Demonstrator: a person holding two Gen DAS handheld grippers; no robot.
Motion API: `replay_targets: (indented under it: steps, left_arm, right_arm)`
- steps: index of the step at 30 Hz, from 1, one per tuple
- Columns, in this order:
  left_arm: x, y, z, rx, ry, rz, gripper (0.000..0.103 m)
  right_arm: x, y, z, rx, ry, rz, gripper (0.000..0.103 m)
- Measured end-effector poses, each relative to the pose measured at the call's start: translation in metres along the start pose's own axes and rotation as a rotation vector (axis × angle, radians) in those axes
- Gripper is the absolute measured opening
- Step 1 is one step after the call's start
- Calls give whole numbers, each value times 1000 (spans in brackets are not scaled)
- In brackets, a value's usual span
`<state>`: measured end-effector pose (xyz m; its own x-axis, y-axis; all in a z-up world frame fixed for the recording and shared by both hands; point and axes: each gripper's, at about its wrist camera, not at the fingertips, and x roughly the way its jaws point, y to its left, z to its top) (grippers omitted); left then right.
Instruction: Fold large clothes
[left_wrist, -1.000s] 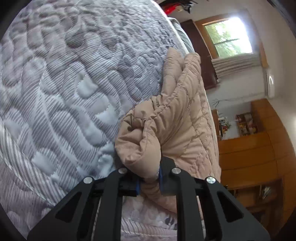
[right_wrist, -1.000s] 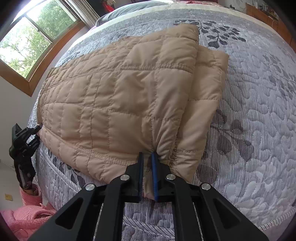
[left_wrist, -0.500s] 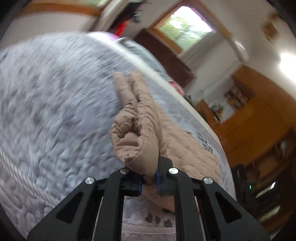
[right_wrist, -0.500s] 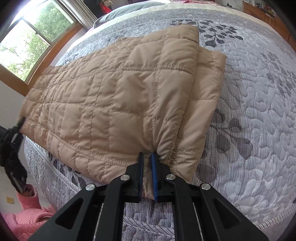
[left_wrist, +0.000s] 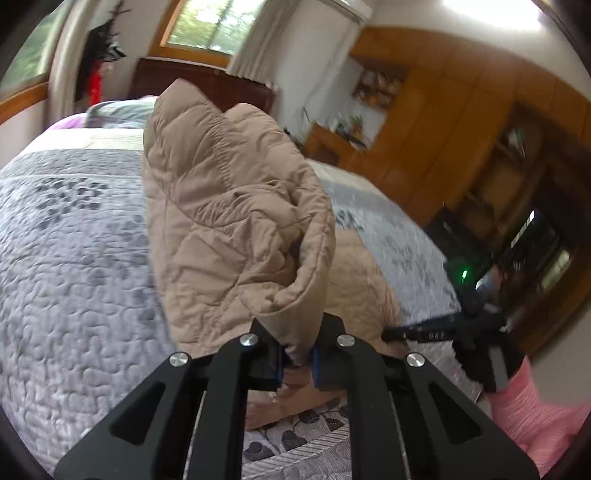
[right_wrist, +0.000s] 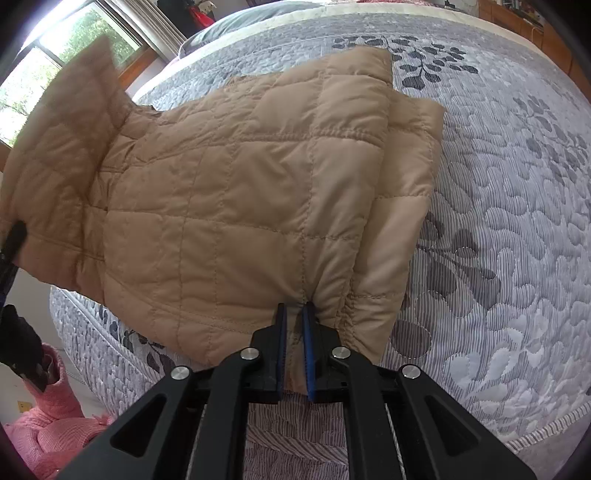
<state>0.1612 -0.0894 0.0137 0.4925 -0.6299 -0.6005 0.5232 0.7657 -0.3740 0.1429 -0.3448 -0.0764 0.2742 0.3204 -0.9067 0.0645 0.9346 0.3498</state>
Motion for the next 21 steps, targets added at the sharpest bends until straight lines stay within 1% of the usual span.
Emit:
replay_targets:
  steps: [3, 4, 6, 7, 9, 12, 17, 20, 21]
  left_arm:
    - [28, 4, -4, 9, 77, 3, 9]
    - [42, 8, -7, -9, 119, 0, 9]
    - [57, 18, -17, -45, 180, -13, 9]
    - [68, 25, -21, -77, 214, -35, 9]
    - [80, 34, -26, -95, 244, -58, 9]
    - [89, 35, -33, -98, 261, -63, 9]
    - [97, 33, -40, -64, 262, -39, 10]
    - [96, 36, -39, -80, 265, -47, 11]
    - [94, 31, -38, -86, 264, -48, 12]
  right_arm:
    - [0, -1, 0, 1, 1, 5, 7]
    - [0, -1, 0, 1, 1, 6, 7]
    - [0, -1, 0, 0, 3, 9, 7]
    - [0, -1, 0, 0, 4, 10, 7]
    - [0, -1, -1, 0, 6, 13, 7]
    - [1, -2, 1, 0, 10, 14, 7]
    - [2, -1, 1, 1, 11, 14, 7]
    - [3, -3, 2, 5, 15, 16, 8]
    - [2, -2, 2, 3, 17, 14, 9]
